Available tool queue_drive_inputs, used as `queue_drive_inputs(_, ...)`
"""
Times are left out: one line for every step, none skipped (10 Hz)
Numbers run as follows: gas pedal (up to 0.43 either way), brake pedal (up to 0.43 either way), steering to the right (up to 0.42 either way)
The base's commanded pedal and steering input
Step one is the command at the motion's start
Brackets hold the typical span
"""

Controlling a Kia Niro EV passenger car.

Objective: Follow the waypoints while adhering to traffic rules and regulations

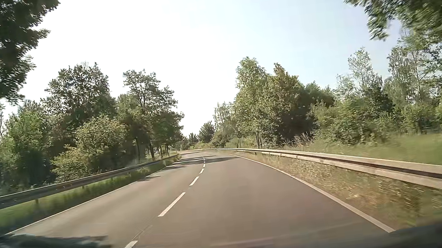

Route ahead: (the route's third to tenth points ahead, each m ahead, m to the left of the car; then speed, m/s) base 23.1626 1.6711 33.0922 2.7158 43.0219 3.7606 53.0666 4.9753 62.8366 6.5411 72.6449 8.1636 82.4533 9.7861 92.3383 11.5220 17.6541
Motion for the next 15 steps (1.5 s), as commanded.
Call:
queue_drive_inputs(0.039,0.018,-0.017)
queue_drive_inputs(0.039,0.018,-0.017)
queue_drive_inputs(0.028,0.018,-0.016)
queue_drive_inputs(0.028,0.018,-0.014)
queue_drive_inputs(0.028,0.018,-0.011)
queue_drive_inputs(0.028,0.018,-0.011)
queue_drive_inputs(0.028,0.018,-0.011)
queue_drive_inputs(0.028,0.018,-0.011)
queue_drive_inputs(0.028,0.018,-0.012)
queue_drive_inputs(0.02,0.018,-0.012)
queue_drive_inputs(0.02,0.018,-0.012)
queue_drive_inputs(0.02,0.018,-0.012)
queue_drive_inputs(0.02,0.018,-0.012)
queue_drive_inputs(0.02,0.018,-0.013)
queue_drive_inputs(0.02,0.018,-0.013)
